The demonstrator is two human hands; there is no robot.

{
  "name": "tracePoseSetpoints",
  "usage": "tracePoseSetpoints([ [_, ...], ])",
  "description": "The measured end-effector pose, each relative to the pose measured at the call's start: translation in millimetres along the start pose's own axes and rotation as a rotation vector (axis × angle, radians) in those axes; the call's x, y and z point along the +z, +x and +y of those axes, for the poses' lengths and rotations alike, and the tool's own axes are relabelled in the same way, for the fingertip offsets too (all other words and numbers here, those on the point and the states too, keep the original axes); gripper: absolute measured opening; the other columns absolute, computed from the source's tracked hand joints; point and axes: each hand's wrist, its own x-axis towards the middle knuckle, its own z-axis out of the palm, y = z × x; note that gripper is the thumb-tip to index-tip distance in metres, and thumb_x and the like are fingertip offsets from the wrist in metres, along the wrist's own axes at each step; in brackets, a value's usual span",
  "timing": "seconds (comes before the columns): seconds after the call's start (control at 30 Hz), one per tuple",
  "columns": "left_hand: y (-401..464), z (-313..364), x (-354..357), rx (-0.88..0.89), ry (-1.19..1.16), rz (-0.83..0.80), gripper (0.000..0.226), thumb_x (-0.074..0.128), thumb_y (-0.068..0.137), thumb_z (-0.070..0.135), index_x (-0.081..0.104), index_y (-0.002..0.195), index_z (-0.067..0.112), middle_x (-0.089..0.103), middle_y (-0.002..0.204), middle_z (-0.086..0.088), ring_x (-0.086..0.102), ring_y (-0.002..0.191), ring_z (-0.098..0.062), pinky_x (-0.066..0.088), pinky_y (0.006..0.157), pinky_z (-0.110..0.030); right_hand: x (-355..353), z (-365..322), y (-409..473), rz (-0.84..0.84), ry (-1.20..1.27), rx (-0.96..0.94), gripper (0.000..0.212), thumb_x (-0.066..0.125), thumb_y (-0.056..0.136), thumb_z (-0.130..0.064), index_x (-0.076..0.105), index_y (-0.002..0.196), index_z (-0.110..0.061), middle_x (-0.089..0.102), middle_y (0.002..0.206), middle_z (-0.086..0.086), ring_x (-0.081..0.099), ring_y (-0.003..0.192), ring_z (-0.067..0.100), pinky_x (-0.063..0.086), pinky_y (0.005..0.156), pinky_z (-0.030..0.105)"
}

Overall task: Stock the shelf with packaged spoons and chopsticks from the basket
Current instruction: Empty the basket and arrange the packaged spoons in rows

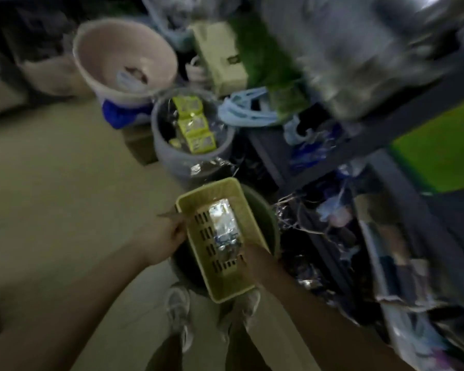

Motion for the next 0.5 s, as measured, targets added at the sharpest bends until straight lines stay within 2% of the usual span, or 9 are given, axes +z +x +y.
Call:
tracePoseSetpoints([
  [0.1,19.5,-47.2,46.1,-0.128,-0.023,0.055,0.038,0.040,0.086,0.027,0.064,0.110,0.009,0.066,0.106,-0.012,0.062,0.092,-0.027,0.035,0.072,-0.020,58.9,16.5,77.7,-0.025,0.005,0.061,0.022,0.046,0.093,-0.026,0.057,0.102,-0.009,0.061,0.114,0.019,0.058,0.109,0.030,0.041,0.082,0.030],
  [0.13,24.5,-59.7,61.8,-0.142,-0.042,0.071,0.036,0.041,0.086,0.024,0.064,0.109,0.009,0.065,0.106,-0.013,0.062,0.093,-0.028,0.037,0.075,-0.021,76.3,23.8,101.4,-0.013,0.006,0.090,0.026,0.048,0.091,-0.029,0.058,0.102,-0.007,0.062,0.112,0.018,0.059,0.108,0.030,0.044,0.084,0.031],
  [0.2,32.8,-81.7,88.1,-0.102,-0.076,0.103,0.051,0.031,0.077,0.037,0.064,0.104,0.007,0.064,0.100,-0.013,0.061,0.090,-0.028,0.043,0.076,-0.025,102.9,36.4,143.6,0.022,0.015,0.149,0.038,0.050,0.089,-0.031,0.054,0.114,-0.003,0.059,0.117,0.017,0.058,0.112,0.032,0.047,0.091,0.036],
  [0.27,39.8,-98.6,104.5,-0.081,-0.048,0.138,0.058,0.025,0.073,0.042,0.061,0.102,0.008,0.061,0.096,-0.009,0.059,0.083,-0.023,0.047,0.073,-0.030,120.4,43.5,180.6,0.059,-0.020,0.175,0.049,0.051,0.090,-0.028,0.044,0.128,0.003,0.049,0.131,0.022,0.050,0.122,0.035,0.043,0.099,0.039],
  [0.37,51.4,-112.1,117.6,-0.065,-0.074,0.238,0.046,0.032,0.078,0.033,0.061,0.106,0.010,0.061,0.097,-0.007,0.058,0.081,-0.019,0.045,0.070,-0.027,134.0,45.1,220.6,0.115,-0.090,0.217,0.064,0.049,0.093,-0.031,0.026,0.140,0.005,0.033,0.145,0.023,0.038,0.131,0.034,0.035,0.107,0.038],
  [0.47,59.3,-117.7,124.8,-0.065,-0.110,0.306,0.039,0.036,0.081,0.026,0.061,0.106,0.010,0.062,0.102,-0.006,0.056,0.086,-0.016,0.046,0.072,-0.027,144.8,45.0,240.4,0.229,-0.176,0.210,0.075,0.054,0.089,-0.041,0.021,0.142,0.000,0.031,0.144,0.021,0.037,0.129,0.032,0.035,0.104,0.037],
  [0.5,60.1,-118.9,126.8,-0.062,-0.113,0.317,0.038,0.037,0.081,0.024,0.061,0.106,0.010,0.062,0.104,-0.005,0.055,0.088,-0.013,0.044,0.073,-0.023,147.8,45.7,244.0,0.248,-0.166,0.220,0.078,0.058,0.086,-0.043,0.023,0.142,-0.001,0.033,0.143,0.020,0.039,0.128,0.031,0.036,0.104,0.037],
])
